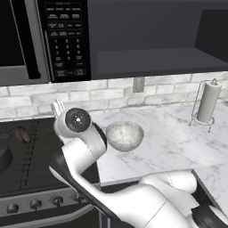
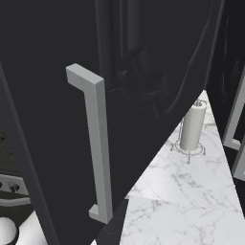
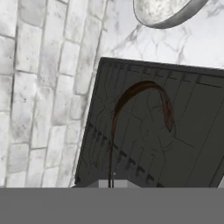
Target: Open the cabinet and move the ladle to the pot. Then close the cabinet.
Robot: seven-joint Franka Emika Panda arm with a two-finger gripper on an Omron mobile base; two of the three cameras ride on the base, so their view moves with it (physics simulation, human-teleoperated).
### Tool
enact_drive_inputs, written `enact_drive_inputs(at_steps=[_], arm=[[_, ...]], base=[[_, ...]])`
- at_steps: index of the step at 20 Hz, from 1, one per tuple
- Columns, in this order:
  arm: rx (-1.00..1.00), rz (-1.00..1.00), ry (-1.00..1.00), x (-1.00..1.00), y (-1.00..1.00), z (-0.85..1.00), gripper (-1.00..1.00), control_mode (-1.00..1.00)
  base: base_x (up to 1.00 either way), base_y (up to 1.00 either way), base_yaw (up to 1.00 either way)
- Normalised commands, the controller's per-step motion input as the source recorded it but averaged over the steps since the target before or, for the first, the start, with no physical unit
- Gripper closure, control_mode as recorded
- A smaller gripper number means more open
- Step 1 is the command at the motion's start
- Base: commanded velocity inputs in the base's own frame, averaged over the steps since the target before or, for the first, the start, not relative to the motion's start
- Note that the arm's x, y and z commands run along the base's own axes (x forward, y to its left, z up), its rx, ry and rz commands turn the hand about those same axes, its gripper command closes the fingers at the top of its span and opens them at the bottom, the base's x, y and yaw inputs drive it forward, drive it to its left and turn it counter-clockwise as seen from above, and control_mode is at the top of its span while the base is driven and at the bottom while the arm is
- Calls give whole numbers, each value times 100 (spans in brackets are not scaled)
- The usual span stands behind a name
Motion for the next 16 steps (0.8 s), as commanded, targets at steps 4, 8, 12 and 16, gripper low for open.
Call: enact_drive_inputs(at_steps=[4, 8, 12, 16], arm=[[0, 0, 5, 16, 18, -17, 100, -100], [0, 0, 4, 30, 16, -22, 100, -100], [0, 0, 2, 28, 16, -15, 100, -100], [-3, 0, 0, 8, 26, 0, 100, -100]], base=[[0, 0, 0], [0, 0, 0], [0, 0, 0], [0, 0, 0]])
